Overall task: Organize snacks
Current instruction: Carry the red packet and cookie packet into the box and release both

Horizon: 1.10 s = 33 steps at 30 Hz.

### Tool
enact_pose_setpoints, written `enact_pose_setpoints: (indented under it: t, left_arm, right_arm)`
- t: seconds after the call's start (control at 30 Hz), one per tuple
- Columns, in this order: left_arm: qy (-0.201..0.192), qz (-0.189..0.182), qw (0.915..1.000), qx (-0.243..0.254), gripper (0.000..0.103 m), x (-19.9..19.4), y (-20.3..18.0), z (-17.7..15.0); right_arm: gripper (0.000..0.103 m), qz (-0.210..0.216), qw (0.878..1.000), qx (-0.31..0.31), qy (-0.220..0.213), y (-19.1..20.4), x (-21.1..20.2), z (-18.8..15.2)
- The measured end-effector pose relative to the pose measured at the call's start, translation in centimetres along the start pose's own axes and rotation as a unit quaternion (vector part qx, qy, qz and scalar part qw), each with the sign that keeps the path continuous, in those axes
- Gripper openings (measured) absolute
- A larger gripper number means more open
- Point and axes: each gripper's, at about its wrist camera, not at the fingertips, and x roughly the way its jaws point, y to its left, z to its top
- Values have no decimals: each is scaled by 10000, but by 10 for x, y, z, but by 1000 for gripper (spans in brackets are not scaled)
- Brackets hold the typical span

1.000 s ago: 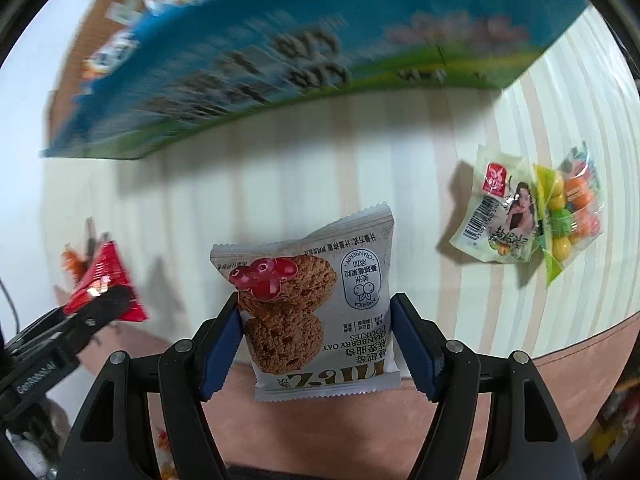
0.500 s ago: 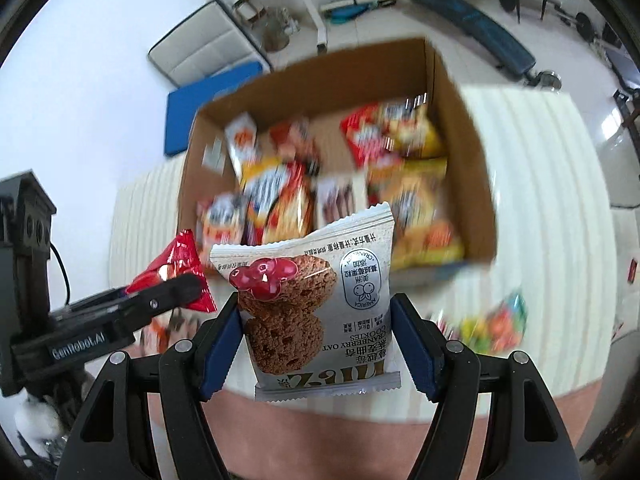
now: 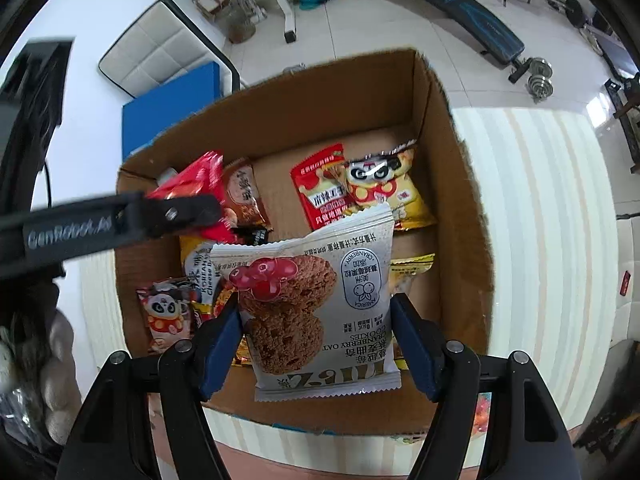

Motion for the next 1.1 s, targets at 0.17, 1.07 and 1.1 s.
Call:
enact_pose_setpoints:
  t: [0.17,1.07,1.1]
  left_arm:
    - [221,-103,9997,-17,69,19,0,5]
    - [-1203,814,9889,309,89,-48,-3,-79]
    - [-1263,811,9883,273,89,-51,-2,-85]
  right_arm:
    - [78,-8,9992,114,382,-7,20,0]
    - [95,-737,9957,-424,-367,13,-36,-36]
    - [95,-728,9956,-440,-403,14,-39,-40]
